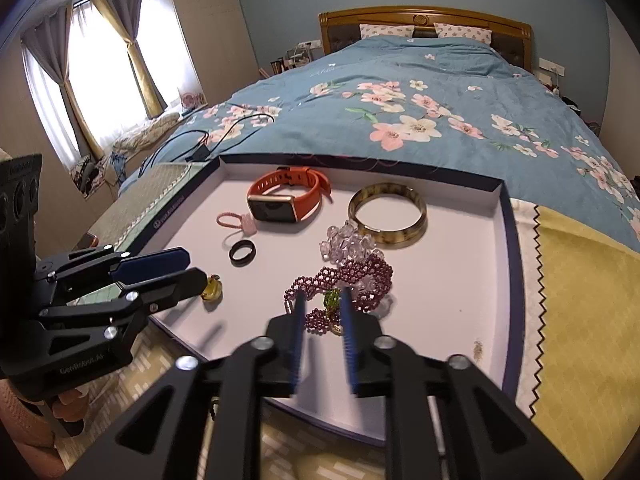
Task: Organize jewelry
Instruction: 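Grasp the green ring with the left gripper while the right gripper grasps the gold ring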
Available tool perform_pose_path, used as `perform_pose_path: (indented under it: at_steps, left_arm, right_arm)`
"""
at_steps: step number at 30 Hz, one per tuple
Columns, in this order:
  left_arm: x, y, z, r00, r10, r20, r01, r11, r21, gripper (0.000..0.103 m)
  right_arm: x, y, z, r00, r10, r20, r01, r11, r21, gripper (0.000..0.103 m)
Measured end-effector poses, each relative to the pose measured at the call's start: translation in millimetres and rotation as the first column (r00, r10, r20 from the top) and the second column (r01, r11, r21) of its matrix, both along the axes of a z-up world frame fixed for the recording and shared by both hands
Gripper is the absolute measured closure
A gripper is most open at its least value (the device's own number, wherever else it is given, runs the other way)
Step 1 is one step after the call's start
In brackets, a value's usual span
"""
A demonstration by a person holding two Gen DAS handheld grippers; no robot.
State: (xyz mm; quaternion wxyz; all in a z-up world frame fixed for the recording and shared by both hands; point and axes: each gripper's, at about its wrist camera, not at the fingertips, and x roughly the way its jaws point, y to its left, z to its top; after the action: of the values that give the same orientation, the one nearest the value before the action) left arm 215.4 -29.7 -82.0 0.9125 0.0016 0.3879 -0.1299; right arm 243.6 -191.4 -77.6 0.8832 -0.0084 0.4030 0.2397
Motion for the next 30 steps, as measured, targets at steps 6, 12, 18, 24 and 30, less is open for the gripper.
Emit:
perform_pose_path:
  at_steps: [6, 12, 18, 24, 30]
  left_arm:
    - [-17, 9, 10, 0.999, 0.011, 0.030, -0.011, 1.000, -0.007, 0.063]
    - [-55, 12, 28, 0.996, -0.059, 0.074, 0.062, 0.997, -0.035, 0.060]
    - [-90, -9, 27, 0.972, -0.225, 0.065, 0.228, 0.972, -0.054, 0.060]
    - [-89, -39, 6, 0.957, -0.291, -0.009, 0.290, 0.956, -0.039, 0.060]
    - [-66, -56, -11, 0.954, -0.288, -0.078, 0.287, 0.958, -0.027, 0.067]
  right_arm:
    - [-15, -10, 13, 0.999, -0.002, 0.033, 0.001, 1.000, 0.031, 0.069]
    - [-46, -31, 28, 0.997, -0.001, 0.071, -0.004, 0.998, 0.070, 0.061]
    - [-72, -49, 19, 0.999, -0.013, 0.039, 0.011, 0.998, 0.061, 0.059]
    - [-82, -57, 0, 1.000, -0.028, -0.014, 0.029, 0.998, 0.049, 0.059]
    - [-87, -61, -10, 0.999, -0.032, -0.041, 0.034, 0.998, 0.052, 0.055]
